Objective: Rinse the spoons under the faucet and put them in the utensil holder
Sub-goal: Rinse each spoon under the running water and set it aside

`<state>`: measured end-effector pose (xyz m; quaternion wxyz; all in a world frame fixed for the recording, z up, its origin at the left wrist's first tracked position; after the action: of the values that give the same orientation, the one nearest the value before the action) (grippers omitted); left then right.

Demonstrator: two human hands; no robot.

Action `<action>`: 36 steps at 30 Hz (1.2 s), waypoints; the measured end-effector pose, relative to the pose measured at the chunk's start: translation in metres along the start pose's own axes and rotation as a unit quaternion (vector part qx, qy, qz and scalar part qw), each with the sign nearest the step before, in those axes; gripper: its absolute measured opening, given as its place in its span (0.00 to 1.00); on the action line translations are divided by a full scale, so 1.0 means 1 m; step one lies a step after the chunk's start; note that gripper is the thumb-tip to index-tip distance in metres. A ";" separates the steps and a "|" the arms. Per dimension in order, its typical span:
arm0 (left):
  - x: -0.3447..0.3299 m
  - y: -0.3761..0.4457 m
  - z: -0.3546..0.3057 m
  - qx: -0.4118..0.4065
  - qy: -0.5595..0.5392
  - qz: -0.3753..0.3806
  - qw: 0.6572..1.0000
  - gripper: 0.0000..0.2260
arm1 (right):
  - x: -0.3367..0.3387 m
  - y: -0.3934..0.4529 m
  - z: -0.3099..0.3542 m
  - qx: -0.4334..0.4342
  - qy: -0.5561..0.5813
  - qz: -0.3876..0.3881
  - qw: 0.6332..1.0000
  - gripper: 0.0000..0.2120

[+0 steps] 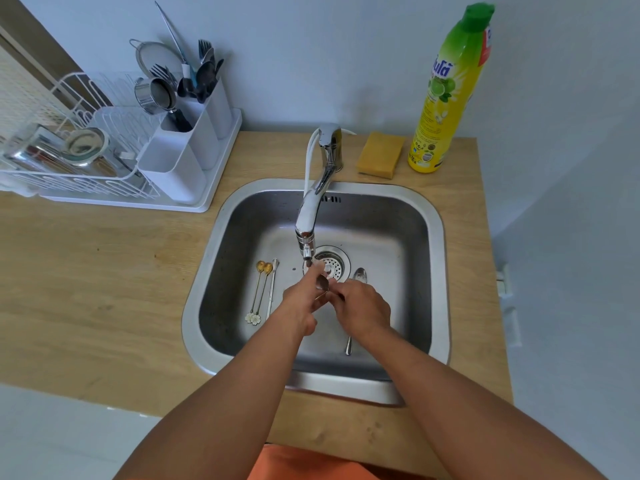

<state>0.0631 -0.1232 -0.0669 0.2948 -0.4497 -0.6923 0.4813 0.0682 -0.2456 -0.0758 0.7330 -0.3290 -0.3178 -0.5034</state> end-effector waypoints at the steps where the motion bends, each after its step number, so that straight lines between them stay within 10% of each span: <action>1: -0.001 0.000 -0.001 0.003 -0.018 -0.005 1.000 0.15 | 0.000 0.000 0.002 0.003 -0.006 -0.010 1.000 0.13; 26: 0.000 -0.019 -0.016 0.024 -0.013 0.026 0.999 0.16 | 0.001 -0.002 0.006 0.026 -0.061 -0.062 0.996 0.11; 36: 0.007 -0.009 -0.009 -0.118 0.032 0.096 0.988 0.13 | 0.005 0.009 0.003 0.009 0.050 0.029 0.998 0.12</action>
<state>0.0642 -0.1144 -0.0552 0.2137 -0.5610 -0.6882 0.4074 0.0780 -0.2436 -0.0712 0.7654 -0.3056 -0.2753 -0.4950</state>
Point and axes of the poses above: each hand's wrist, its own y-axis towards the middle knuckle, its own x-axis out of the back of the hand, z = x × y, the point moved 3 cm from there along y, towards the middle knuckle, and after that the axes turned 7 degrees about x, right-handed, at the moved point
